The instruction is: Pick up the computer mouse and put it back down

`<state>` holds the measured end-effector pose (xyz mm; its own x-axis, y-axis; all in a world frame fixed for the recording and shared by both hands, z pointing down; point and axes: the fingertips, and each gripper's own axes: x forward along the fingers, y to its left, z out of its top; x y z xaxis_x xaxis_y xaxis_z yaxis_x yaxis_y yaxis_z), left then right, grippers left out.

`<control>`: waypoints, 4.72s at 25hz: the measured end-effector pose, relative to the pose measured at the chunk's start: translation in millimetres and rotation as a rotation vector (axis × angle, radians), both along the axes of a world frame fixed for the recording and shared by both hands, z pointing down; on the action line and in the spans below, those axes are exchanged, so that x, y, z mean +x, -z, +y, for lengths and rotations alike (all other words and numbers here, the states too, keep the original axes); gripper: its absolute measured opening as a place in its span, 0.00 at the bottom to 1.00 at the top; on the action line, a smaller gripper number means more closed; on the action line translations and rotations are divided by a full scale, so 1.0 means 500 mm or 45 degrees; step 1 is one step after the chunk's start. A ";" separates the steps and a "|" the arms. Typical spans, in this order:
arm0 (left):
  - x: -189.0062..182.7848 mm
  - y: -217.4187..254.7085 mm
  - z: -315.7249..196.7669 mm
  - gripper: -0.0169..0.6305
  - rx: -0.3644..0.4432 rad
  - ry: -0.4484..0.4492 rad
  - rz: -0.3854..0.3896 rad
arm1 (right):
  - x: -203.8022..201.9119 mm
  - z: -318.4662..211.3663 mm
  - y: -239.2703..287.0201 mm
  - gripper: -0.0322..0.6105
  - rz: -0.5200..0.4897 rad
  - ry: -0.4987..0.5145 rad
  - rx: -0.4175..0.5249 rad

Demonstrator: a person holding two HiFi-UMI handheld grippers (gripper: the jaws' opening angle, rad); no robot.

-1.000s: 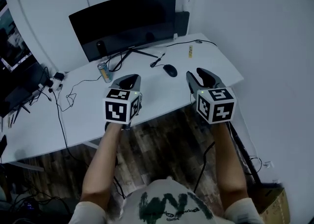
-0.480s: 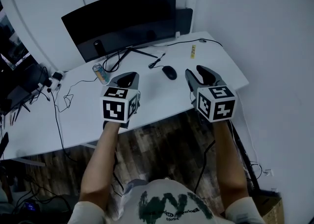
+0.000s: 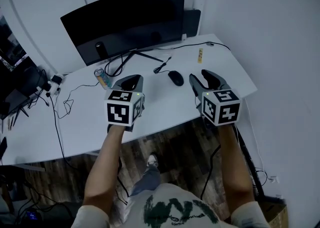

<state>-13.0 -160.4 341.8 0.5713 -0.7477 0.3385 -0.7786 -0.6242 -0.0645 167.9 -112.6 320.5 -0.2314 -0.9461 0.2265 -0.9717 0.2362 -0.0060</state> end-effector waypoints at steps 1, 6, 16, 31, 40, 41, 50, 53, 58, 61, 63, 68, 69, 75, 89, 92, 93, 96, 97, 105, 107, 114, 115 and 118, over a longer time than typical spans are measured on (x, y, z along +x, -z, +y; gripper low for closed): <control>0.000 -0.002 -0.015 0.03 0.000 -0.004 0.002 | -0.001 -0.015 -0.002 0.34 0.000 -0.003 -0.002; -0.003 -0.001 -0.102 0.03 0.003 -0.024 0.017 | -0.013 -0.100 -0.006 0.36 -0.005 -0.019 -0.010; -0.026 0.003 -0.265 0.03 -0.011 -0.046 0.050 | -0.053 -0.258 -0.002 0.41 0.003 -0.034 -0.047; -0.003 -0.048 -0.376 0.03 -0.075 -0.110 0.090 | -0.068 -0.381 -0.055 0.47 0.024 -0.043 -0.136; 0.035 -0.061 -0.393 0.03 -0.072 -0.010 0.063 | -0.018 -0.411 -0.100 0.48 0.021 0.048 -0.186; 0.038 -0.062 -0.393 0.03 -0.072 0.012 0.062 | -0.014 -0.414 -0.107 0.49 0.029 0.069 -0.197; 0.055 -0.079 -0.386 0.03 -0.080 0.155 0.061 | 0.014 -0.413 -0.187 0.50 0.040 0.197 -0.309; 0.065 -0.096 -0.377 0.03 -0.084 0.164 0.052 | 0.019 -0.411 -0.210 0.50 0.038 0.218 -0.344; 0.085 -0.130 -0.360 0.03 -0.108 0.162 0.042 | 0.026 -0.405 -0.256 0.51 0.049 0.241 -0.423; 0.086 -0.146 -0.356 0.03 -0.120 0.167 0.050 | 0.021 -0.406 -0.288 0.52 0.066 0.256 -0.478; 0.084 -0.158 -0.352 0.03 -0.126 0.176 0.059 | 0.017 -0.403 -0.314 0.52 0.080 0.265 -0.518; 0.077 -0.193 -0.343 0.03 -0.159 0.182 0.059 | 0.004 -0.401 -0.375 0.55 0.085 0.283 -0.609; 0.075 -0.198 -0.341 0.03 -0.165 0.182 0.059 | 0.000 -0.401 -0.385 0.55 0.083 0.285 -0.623; 0.068 -0.229 -0.337 0.03 -0.198 0.177 0.059 | -0.009 -0.404 -0.440 0.57 0.075 0.277 -0.703; 0.064 -0.261 -0.330 0.03 -0.235 0.170 0.038 | 0.001 -0.422 -0.544 0.66 0.140 0.245 -0.849; 0.066 -0.263 -0.325 0.03 -0.242 0.163 0.028 | 0.005 -0.422 -0.560 0.69 0.142 0.237 -0.893; 0.065 -0.264 -0.323 0.03 -0.245 0.164 0.025 | 0.005 -0.421 -0.565 0.69 0.147 0.238 -0.910; 0.060 -0.258 -0.324 0.03 -0.246 0.168 0.019 | 0.011 -0.423 -0.580 0.71 0.177 0.227 -0.956; 0.060 -0.256 -0.322 0.03 -0.246 0.166 0.017 | 0.014 -0.423 -0.585 0.71 0.186 0.218 -0.967; 0.024 -0.258 -0.309 0.03 -0.243 0.210 0.004 | 0.009 -0.420 -0.596 0.70 0.235 0.166 -0.992; 0.019 -0.256 -0.307 0.03 -0.239 0.215 0.002 | 0.008 -0.419 -0.596 0.69 0.242 0.167 -1.006; 0.008 -0.257 -0.297 0.03 -0.240 0.222 -0.008 | -0.006 -0.415 -0.591 0.54 0.268 0.215 -1.030; 0.007 -0.256 -0.295 0.03 -0.241 0.223 -0.010 | -0.006 -0.416 -0.591 0.54 0.269 0.218 -1.030; 0.008 -0.254 -0.295 0.03 -0.233 0.226 -0.002 | -0.004 -0.413 -0.590 0.54 0.270 0.219 -1.023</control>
<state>-8.9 -308.0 469.0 0.4361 -0.7623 0.4782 -0.8770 -0.4791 0.0361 165.7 -319.1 615.5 -0.2338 -0.4345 0.8698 -0.9223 0.3823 -0.0569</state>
